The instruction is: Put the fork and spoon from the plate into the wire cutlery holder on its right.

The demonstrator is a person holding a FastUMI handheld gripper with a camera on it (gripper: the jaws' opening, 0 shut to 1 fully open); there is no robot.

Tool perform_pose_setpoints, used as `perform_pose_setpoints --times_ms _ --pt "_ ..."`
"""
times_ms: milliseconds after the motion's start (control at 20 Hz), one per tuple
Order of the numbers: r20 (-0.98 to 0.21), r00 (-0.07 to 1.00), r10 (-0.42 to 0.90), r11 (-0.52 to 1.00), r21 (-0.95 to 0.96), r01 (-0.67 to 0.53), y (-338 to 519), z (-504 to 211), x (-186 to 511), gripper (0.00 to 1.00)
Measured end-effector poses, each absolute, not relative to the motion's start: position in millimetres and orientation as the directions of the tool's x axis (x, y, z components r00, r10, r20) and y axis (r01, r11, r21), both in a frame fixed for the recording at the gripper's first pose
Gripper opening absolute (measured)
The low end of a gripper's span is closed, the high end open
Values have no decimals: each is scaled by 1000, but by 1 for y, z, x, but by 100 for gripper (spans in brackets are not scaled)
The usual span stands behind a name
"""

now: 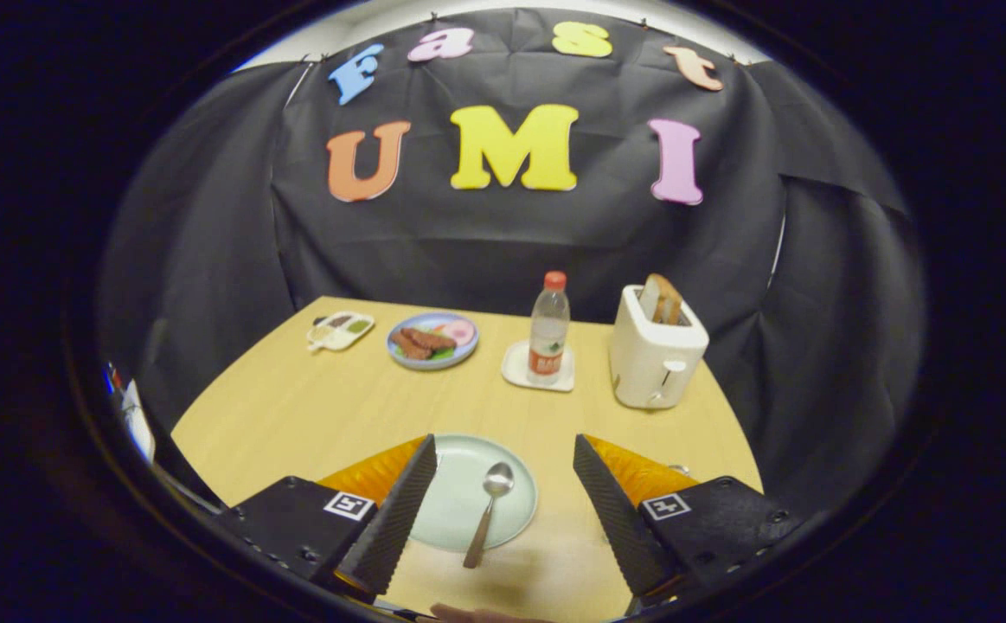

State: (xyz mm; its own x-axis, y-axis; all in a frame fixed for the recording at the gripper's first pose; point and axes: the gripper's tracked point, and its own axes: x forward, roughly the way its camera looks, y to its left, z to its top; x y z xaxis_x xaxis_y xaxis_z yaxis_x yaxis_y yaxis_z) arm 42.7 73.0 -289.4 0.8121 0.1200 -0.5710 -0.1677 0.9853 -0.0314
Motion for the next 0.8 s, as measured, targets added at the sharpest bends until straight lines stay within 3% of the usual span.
perform_pose_setpoints --times_ms 450,800 --pt "-752 659 29 994 -50 -100 97 -412 43 93" --pt "-816 577 -39 999 -35 19 98 -464 41 66"
